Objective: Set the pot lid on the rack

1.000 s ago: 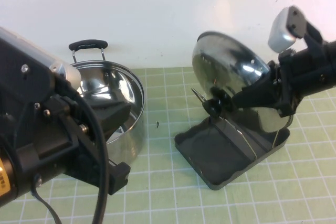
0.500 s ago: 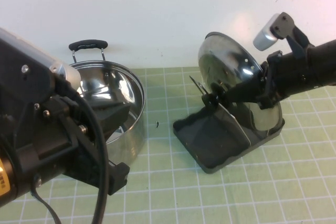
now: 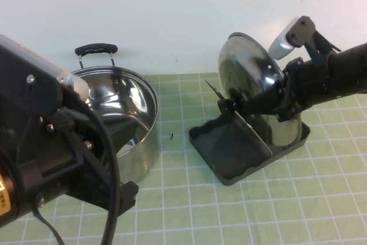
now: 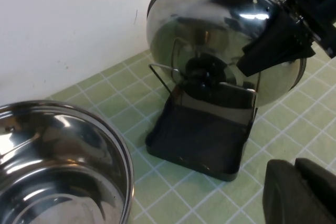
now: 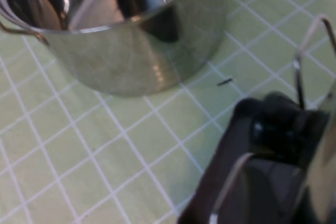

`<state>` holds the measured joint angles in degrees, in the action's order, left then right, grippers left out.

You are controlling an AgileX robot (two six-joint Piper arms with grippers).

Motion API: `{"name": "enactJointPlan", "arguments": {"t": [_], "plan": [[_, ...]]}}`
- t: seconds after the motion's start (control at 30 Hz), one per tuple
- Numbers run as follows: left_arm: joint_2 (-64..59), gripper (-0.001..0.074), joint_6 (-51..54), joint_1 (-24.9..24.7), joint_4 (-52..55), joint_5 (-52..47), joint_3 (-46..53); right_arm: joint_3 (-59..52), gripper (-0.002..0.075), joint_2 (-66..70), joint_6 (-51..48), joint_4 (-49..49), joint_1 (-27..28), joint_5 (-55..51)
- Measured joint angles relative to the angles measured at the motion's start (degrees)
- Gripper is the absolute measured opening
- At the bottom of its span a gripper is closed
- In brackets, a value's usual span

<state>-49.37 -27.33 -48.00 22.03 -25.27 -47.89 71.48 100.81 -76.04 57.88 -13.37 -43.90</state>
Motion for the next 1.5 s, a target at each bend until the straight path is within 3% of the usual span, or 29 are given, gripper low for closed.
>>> {"name": "enactJointPlan", "arguments": {"t": [0.13,0.23,0.73,1.07,1.17,1.27,1.43,1.5], "plan": [[0.0,-0.0001,0.1,0.0,0.0,-1.45,0.0,0.0,0.0451,0.0,0.0,-0.56,0.0,2.18],[0.0,-0.0001,0.1,0.0,-0.1,-2.64,0.0,0.37,0.0533,0.0,0.0,-0.67,0.0,3.05],[0.0,-0.0001,0.1,0.0,0.03,-6.91,0.0,4.91,0.0561,-5.54,0.13,-8.51,0.0,2.7],[0.0,-0.0001,0.1,0.0,10.21,-7.17,0.0,4.91,0.0557,-17.67,4.44,-19.98,0.0,2.42],[0.0,-0.0001,-0.02,0.0,14.68,-9.66,0.0,4.91,0.0524,-22.56,6.52,-21.28,0.0,0.92],[0.61,-0.0001,-2.82,0.0,19.76,-16.86,0.0,5.03,0.0432,-26.21,9.06,-22.03,0.0,-5.23],[1.94,-0.0001,-8.58,0.0,26.12,-31.83,0.0,5.11,0.0113,-28.46,20.24,-35.64,-0.14,-23.56],[2.66,-0.0001,-10.01,0.0,26.77,-36.48,0.0,4.96,0.005,-28.46,26.42,-45.24,-0.14,-26.03]]}}
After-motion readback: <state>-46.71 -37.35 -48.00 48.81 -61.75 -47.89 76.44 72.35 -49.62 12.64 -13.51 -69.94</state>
